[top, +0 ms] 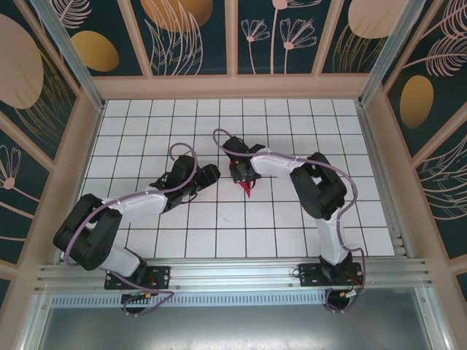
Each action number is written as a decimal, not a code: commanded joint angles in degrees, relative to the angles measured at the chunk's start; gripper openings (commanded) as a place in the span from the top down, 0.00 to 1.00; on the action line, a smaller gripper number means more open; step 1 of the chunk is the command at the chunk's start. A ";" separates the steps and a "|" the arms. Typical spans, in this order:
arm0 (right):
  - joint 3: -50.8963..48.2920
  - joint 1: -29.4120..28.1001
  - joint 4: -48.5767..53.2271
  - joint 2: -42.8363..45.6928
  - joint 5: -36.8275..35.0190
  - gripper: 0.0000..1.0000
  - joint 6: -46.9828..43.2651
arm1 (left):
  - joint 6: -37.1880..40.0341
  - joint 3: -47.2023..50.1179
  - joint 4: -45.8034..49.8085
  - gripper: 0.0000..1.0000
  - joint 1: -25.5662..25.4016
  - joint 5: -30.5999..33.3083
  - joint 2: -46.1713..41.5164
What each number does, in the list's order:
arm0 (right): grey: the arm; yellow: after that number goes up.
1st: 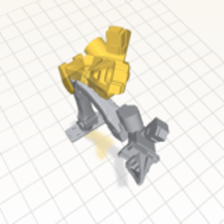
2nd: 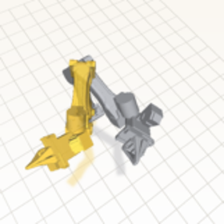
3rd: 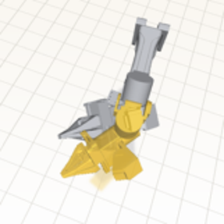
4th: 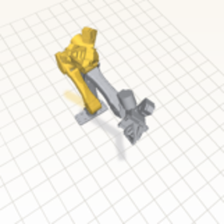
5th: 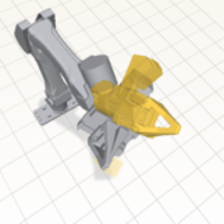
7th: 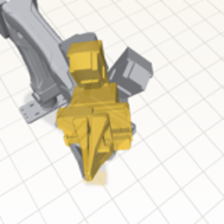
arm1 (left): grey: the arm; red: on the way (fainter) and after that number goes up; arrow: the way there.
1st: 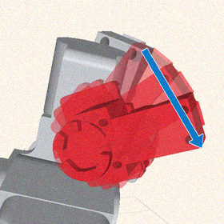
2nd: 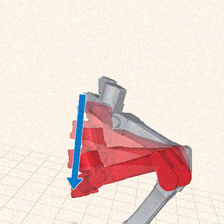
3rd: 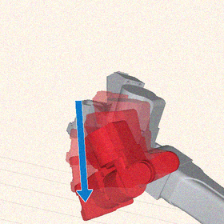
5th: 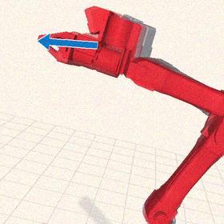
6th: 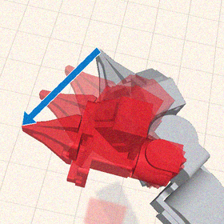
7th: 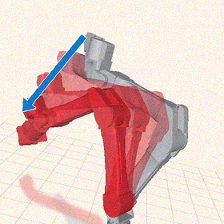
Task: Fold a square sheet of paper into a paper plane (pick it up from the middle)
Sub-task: Turn over the paper plane at the center of the table, then move the paper plane to the center of the table.
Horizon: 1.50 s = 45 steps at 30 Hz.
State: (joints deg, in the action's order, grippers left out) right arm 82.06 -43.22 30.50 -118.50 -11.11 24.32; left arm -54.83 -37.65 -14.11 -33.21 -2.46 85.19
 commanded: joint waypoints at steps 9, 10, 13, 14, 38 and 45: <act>5.00 -3.32 6.65 -8.47 -6.88 0.86 0.10 | -1.05 0.47 -0.32 0.30 0.23 1.30 -0.26; 5.45 -3.43 7.08 -8.15 -7.94 0.88 0.46 | -1.15 0.64 -0.39 0.29 0.23 1.60 -0.46; 4.19 -3.17 4.94 -2.57 -11.75 0.90 1.37 | -1.19 1.17 -0.37 0.29 0.21 2.19 -1.28; 3.93 -2.81 4.39 -0.70 -12.45 0.91 1.66 | -1.18 1.26 -0.39 0.29 0.22 2.35 -1.49; 2.45 5.61 -0.49 -3.42 -0.42 0.84 4.88 | -0.63 0.60 -0.57 0.28 0.16 0.12 -0.83; 4.23 5.52 1.77 1.52 -0.99 0.72 3.49 | -0.22 -0.06 -0.32 0.28 0.17 -0.30 -1.02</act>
State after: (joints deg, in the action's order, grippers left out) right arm 85.32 -37.85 30.09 -120.42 -12.71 28.56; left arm -55.64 -36.91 -14.15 -33.21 -2.26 84.77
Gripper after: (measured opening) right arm 0.275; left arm 0.721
